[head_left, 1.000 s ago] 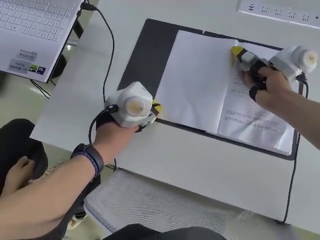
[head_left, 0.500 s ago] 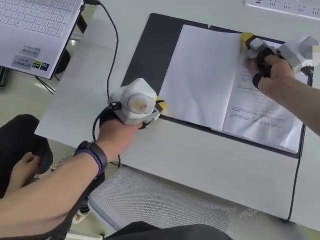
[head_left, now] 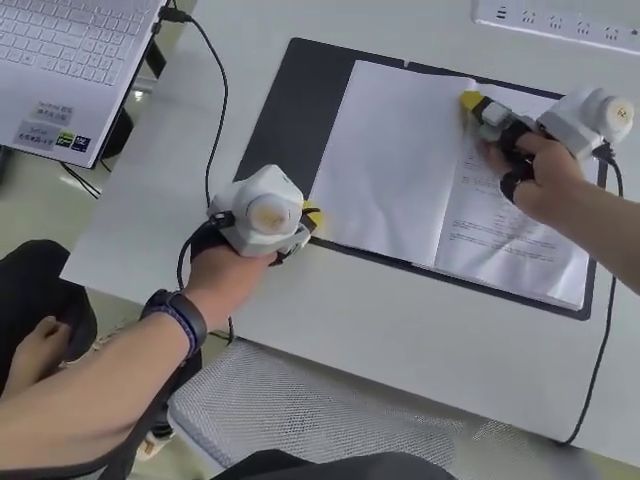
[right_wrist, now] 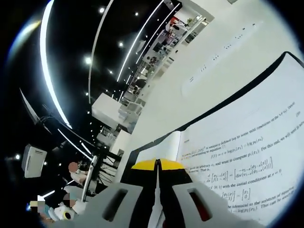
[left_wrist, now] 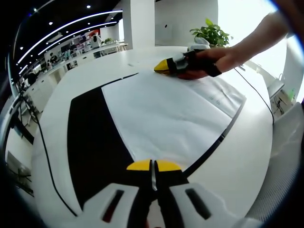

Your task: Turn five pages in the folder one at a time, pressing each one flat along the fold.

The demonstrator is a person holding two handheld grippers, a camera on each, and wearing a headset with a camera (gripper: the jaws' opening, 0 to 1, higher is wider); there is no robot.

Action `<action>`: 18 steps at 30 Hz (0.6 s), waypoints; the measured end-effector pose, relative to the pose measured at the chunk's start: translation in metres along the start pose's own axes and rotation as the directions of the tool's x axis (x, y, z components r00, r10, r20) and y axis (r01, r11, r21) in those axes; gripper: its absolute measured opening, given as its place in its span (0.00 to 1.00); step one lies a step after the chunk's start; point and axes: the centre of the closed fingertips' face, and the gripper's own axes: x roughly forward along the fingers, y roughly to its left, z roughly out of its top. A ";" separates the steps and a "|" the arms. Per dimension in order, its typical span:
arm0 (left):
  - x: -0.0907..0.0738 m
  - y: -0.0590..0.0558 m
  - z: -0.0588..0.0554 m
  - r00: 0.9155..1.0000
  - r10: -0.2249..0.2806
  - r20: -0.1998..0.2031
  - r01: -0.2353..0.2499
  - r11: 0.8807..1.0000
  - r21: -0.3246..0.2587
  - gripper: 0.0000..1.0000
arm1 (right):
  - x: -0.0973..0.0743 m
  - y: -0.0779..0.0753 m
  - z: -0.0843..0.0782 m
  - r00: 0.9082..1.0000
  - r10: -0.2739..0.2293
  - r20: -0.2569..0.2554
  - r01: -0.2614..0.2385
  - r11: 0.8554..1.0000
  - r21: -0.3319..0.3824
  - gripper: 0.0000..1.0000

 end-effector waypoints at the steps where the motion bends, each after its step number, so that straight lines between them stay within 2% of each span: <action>1: 0.000 0.000 0.000 1.000 0.000 0.000 0.000 1.000 -0.001 0.00 | -0.003 0.001 -0.003 1.000 0.008 -0.012 -0.008 1.000 -0.003 0.00; 3: 0.000 0.000 0.000 1.000 0.000 0.002 0.000 1.000 -0.005 0.00 | -0.009 0.004 -0.011 0.999 0.021 -0.033 -0.021 1.000 -0.011 0.00; 5: 0.000 0.000 0.000 1.000 0.001 0.003 -0.001 1.000 -0.007 0.00 | -0.020 0.014 -0.025 0.997 0.045 -0.066 -0.048 0.998 -0.038 0.00; 7: 0.000 0.000 0.000 1.000 0.001 0.005 -0.001 1.000 -0.008 0.00 | -0.026 0.014 -0.033 0.995 0.058 -0.086 -0.062 0.997 -0.039 0.00; 10: 0.000 0.001 0.000 1.000 0.002 0.004 -0.001 1.000 -0.022 0.00 | -0.041 0.025 -0.055 0.987 0.085 -0.134 -0.092 0.995 -0.045 0.00; 11: 0.001 0.001 0.000 1.000 0.000 0.000 0.000 0.999 -0.041 0.00 | -0.048 0.033 -0.065 0.981 0.103 -0.164 -0.112 0.993 -0.047 0.00; 14: 0.002 0.003 -0.001 1.000 -0.001 0.001 0.001 0.999 -0.042 0.00 | -0.055 0.028 -0.072 0.976 0.110 -0.190 -0.123 0.991 -0.059 0.00; 18: 0.000 0.002 -0.001 1.000 -0.006 0.001 0.006 0.999 -0.044 0.00 | -0.066 0.029 -0.085 0.972 0.117 -0.205 -0.131 0.990 -0.053 0.00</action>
